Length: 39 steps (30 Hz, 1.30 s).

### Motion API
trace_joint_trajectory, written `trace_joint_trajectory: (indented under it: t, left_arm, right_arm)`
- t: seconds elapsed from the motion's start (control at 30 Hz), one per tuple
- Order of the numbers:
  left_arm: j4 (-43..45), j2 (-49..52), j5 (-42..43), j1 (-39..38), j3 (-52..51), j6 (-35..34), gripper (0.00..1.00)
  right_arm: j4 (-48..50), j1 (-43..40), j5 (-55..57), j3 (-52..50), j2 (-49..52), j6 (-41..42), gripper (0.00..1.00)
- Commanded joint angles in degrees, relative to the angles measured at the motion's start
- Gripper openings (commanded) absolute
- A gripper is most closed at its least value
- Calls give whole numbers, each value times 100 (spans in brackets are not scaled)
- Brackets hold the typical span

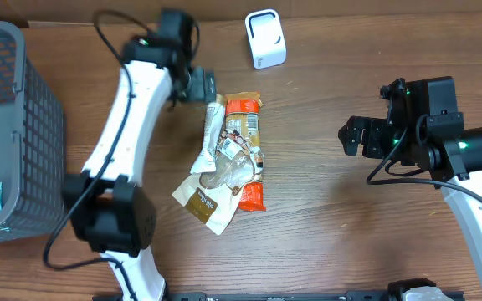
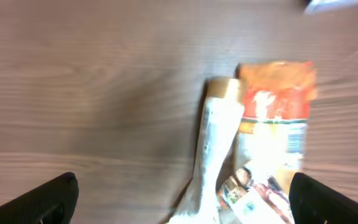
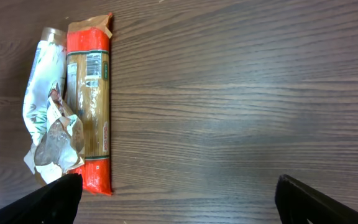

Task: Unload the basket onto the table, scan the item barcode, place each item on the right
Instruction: 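Set the white tube on top of the items and release, then move the left gripper into the basket and grasp the mint-green packet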

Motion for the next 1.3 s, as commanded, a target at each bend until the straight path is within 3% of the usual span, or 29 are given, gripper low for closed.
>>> trace_joint_trajectory:
  t: [0.0,0.2,0.4,0.5,0.73,1.03,1.17,1.27]
  left_arm:
    - [-492,-619,-142,389,1412,319,100]
    - [-1488,-970,-243,1775,2754,317,99]
    - [-1867,-1025,254,4299,2743,111,100]
    - [-1663,-844,286,5051,2649,85,100]
    - [-1620,-306,-105,5552,2061,-439,100]
    - [-557,-227,-1414,5578,-354,-981,100]
    - [240,-227,-1860,5576,-1604,-835,100]
    - [1117,-227,-2065,5587,-2476,-297,100]
  right_arm:
    - [24,-20,4,111,13,-31,100]
    - [33,-20,4,111,13,-35,100]
    - [46,-20,4,111,13,-35,100]
    - [138,-20,4,111,13,-92,100]
    - [177,-20,4,111,13,-144,100]
    - [181,-20,70,111,48,-184,100]
    - [181,-20,68,111,179,-184,100]
    - [162,-20,68,111,356,-181,100]
